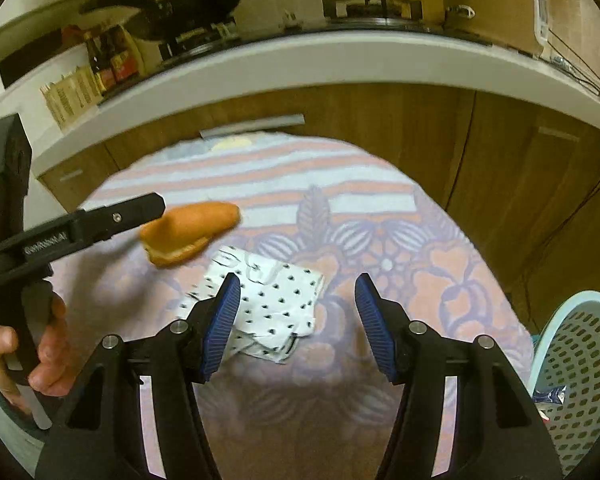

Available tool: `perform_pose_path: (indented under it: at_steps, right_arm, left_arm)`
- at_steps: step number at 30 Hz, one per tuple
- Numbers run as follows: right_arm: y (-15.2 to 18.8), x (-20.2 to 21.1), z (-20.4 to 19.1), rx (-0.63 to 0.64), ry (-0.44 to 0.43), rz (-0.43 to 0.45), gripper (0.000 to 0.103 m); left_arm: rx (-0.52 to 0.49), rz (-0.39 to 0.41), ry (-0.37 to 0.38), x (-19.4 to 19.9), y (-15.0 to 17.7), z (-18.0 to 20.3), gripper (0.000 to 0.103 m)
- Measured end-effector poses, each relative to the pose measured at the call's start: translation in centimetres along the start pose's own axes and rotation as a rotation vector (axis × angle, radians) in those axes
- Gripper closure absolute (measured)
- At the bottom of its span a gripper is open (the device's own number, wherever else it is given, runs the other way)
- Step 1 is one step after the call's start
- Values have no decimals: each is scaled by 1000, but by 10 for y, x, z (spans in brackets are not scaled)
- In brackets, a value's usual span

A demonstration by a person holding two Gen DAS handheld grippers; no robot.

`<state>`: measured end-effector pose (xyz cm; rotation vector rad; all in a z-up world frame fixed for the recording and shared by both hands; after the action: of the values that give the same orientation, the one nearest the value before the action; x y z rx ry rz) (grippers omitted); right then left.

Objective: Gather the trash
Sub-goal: 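Grasp the bread roll with the left tool while the right tool grasps the polka-dot napkin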

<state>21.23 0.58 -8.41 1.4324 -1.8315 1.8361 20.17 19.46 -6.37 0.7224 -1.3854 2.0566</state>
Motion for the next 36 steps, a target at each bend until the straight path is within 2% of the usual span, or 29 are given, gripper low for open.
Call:
perform_pose_path:
  at_steps: [4,7,10,14,18,22,25,30,32,34,36]
  right_arm:
    - [4,-12,7,-18,-5,-21,47]
    - [4,-13,8,-24,-11,-19,47]
    - [4,-14,7,-16,-9,-18,47]
    - [4,-12,4,2,-11,-7,47]
    - [5,-11,1,9,-26,-1,47]
    - [6,-11,-5,18,-53,-13,47]
    - [7,-12,-15,32,-74,-18,42]
    - [8,-15,-26,67,-62,-17,37]
    - [8,-19,-20,45,-21,-30,35]
    - [6,-25,-11,0,-24,-52,35]
    - [5,-26,-9,-1,-46,-54,26]
  left_arm:
    - [-3,-36,27,-15,6,2,43]
    - [-43,-49,30,-17,9,10,44]
    - [-88,-55,-1,-19,12,18,54]
    - [-119,-73,7,-22,17,23,95]
    - [-94,-19,7,-13,15,19,97]
    - [0,30,48,-1,11,4,97]
    - [42,59,39,4,7,-6,97]
    - [53,90,0,12,4,-11,97]
    - [55,89,-3,12,4,-11,97]
    - [55,87,-2,13,4,-10,97]
    - [52,90,-1,14,4,-10,97]
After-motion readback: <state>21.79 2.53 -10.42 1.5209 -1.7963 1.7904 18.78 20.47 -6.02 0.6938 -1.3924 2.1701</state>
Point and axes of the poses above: each gripper's, at about its wrist camera, not at the fingertips, and x roughly against the way its jaws point, z to its right, y to its underside, the point moved 4 cm from there along -x, roughly the way its jaws point, and after that the axes turned 7 degrees about -y, right-handed, at the moved point
